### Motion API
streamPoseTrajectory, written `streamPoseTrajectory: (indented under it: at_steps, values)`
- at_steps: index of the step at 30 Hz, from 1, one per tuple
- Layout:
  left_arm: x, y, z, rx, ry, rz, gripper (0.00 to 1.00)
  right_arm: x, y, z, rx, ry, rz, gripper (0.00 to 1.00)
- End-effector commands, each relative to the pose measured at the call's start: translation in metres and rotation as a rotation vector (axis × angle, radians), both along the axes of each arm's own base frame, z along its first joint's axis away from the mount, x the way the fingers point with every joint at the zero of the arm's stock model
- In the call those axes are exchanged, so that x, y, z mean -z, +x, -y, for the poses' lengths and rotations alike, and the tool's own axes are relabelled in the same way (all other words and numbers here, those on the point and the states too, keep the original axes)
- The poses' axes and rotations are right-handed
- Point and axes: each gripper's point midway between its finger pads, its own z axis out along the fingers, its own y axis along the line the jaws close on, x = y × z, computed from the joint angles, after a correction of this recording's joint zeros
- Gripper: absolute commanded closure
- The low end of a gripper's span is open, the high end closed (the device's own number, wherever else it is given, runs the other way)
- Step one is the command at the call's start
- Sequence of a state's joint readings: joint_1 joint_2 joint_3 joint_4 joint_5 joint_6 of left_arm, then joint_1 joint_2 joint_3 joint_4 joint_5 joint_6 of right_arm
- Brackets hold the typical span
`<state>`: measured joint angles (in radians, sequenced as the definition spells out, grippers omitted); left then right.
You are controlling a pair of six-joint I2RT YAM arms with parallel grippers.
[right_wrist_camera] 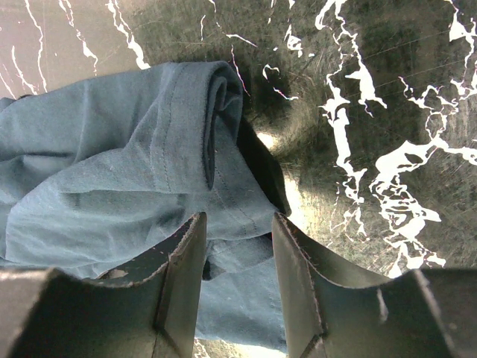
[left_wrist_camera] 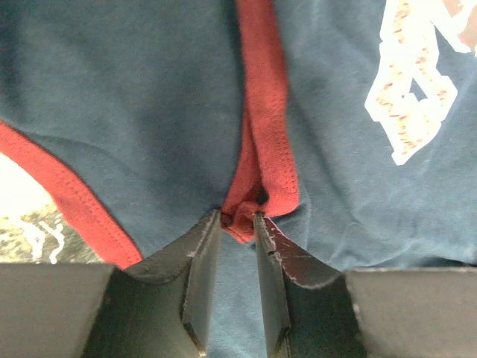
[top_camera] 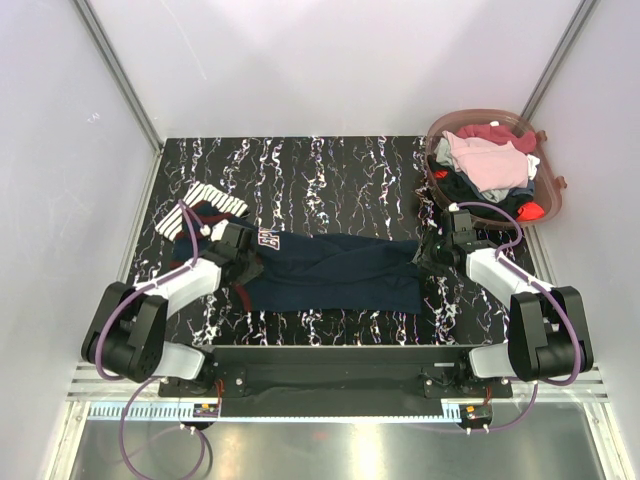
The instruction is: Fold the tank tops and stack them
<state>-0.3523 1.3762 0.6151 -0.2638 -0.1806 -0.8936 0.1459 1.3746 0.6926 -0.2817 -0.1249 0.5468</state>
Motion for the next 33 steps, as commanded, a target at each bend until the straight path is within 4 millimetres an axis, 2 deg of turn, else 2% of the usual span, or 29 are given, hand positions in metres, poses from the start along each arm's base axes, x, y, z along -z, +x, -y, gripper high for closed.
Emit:
streamPoseTrajectory:
  at_steps: [1,6,8,9,12,15,20,21,25,30,33]
  values:
    - [-0.010,0.017,0.007,0.013,-0.010,0.053,0.68,-0.011,0.007,-0.005,-0.017,0.016,0.048,0.52]
    - [-0.009,0.021,0.006,0.015,0.002,0.054,0.65,-0.012,0.008,-0.005,-0.020,0.018,0.051,0.52]
    - [-0.009,0.022,0.006,0.009,0.005,0.056,0.72,-0.011,0.007,-0.005,-0.022,0.017,0.049,0.52]
    - [-0.010,0.022,0.005,0.004,0.009,0.057,0.86,-0.011,0.008,-0.005,-0.019,0.018,0.050,0.52]
    - [-0.016,0.021,0.002,0.005,0.018,0.060,0.99,-0.011,0.007,-0.005,-0.024,0.017,0.046,0.52]
    - [-0.031,0.021,0.000,-0.001,0.018,0.085,1.00,-0.011,0.006,-0.006,-0.023,0.021,0.045,0.50]
    - [-0.067,0.019,-0.004,-0.013,-0.004,0.148,1.00,-0.010,0.004,-0.009,-0.031,0.037,0.040,0.40]
    - [-0.073,0.019,-0.002,-0.004,-0.035,0.154,1.00,-0.009,0.003,-0.010,-0.032,0.042,0.035,0.40]
    - [-0.098,0.025,-0.019,-0.051,-0.072,0.208,1.00,-0.009,0.002,-0.017,-0.043,0.084,0.036,0.40]
    - [-0.114,0.030,-0.037,-0.115,-0.081,0.243,1.00,-0.007,-0.001,-0.020,-0.041,0.108,0.028,0.44]
    - [-0.128,0.036,-0.038,-0.133,-0.118,0.284,1.00,-0.008,-0.001,-0.022,-0.044,0.117,0.029,0.47]
